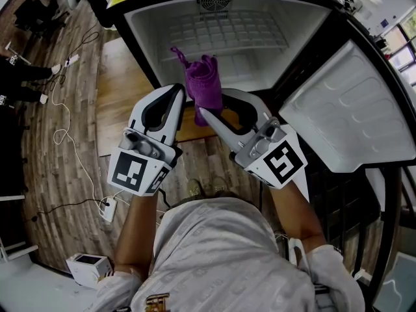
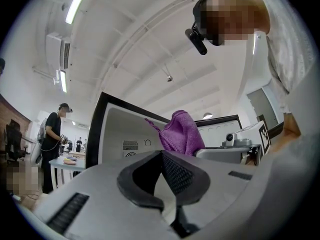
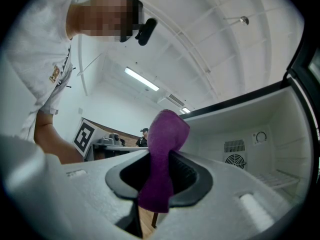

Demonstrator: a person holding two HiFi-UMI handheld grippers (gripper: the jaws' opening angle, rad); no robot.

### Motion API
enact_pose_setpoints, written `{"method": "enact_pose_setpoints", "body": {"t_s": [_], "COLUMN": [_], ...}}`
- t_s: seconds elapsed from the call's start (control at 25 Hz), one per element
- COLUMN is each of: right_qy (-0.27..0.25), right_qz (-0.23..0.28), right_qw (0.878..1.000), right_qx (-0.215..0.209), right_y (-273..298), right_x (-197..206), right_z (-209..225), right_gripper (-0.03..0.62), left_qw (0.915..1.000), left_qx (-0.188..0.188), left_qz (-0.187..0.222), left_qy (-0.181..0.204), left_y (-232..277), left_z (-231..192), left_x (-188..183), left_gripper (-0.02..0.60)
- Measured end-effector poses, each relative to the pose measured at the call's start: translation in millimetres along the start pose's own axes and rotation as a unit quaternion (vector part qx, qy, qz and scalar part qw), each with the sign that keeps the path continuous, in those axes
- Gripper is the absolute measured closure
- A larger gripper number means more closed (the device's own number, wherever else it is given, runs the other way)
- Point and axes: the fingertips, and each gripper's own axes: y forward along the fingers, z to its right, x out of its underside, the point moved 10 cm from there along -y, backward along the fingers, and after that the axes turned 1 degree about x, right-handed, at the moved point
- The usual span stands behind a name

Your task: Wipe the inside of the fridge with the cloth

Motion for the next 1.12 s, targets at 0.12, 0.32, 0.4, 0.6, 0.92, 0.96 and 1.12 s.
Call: {"method": "enact_pose_setpoints", "body": {"t_s": [0.12, 0.32, 0.4, 0.6, 0.92, 0.96, 1.12], "right_qy": [0.011, 0.006, 0.014, -0.001, 0.002, 0.002, 0.003], "right_qz": [-0.009, -0.008, -0.015, -0.006, -0.015, -0.015, -0.015], "right_qw": [1.0, 1.0, 1.0, 1.0, 1.0, 1.0, 1.0], "right_qx": [0.001, 0.002, 0.003, 0.003, 0.003, 0.003, 0.004], "right_y": [0.3, -0.4, -0.7, -1.6, -2.3, -2.5, -2.2], "right_x": [0.0, 0.5, 1.1, 3.4, 6.1, 6.2, 6.4], "right_z": [-2.1, -1.5, -2.6, 0.2, 2.9, 3.2, 4.1], "right_gripper": [0.488, 0.49, 0.49, 0.49, 0.49, 0.49, 0.49], "left_qw": [1.0, 1.0, 1.0, 1.0, 1.0, 1.0, 1.0], "left_qx": [0.001, 0.001, 0.002, 0.002, 0.003, 0.004, 0.005], "left_qz": [-0.002, -0.005, -0.005, -0.004, -0.007, -0.007, -0.006], "left_qy": [0.0, -0.001, -0.002, -0.001, -0.002, -0.002, -0.002], "left_y": [-0.7, -1.2, -1.4, -1.3, 0.1, 0.4, 1.6], "left_z": [0.5, 1.1, 1.3, 1.5, 0.6, 0.7, 0.5], "left_x": [0.8, 1.6, 1.8, 1.8, 3.3, 3.2, 2.6], "left_gripper": [0.581, 0.581, 0.581, 0.581, 0.581, 0.581, 0.581]}}
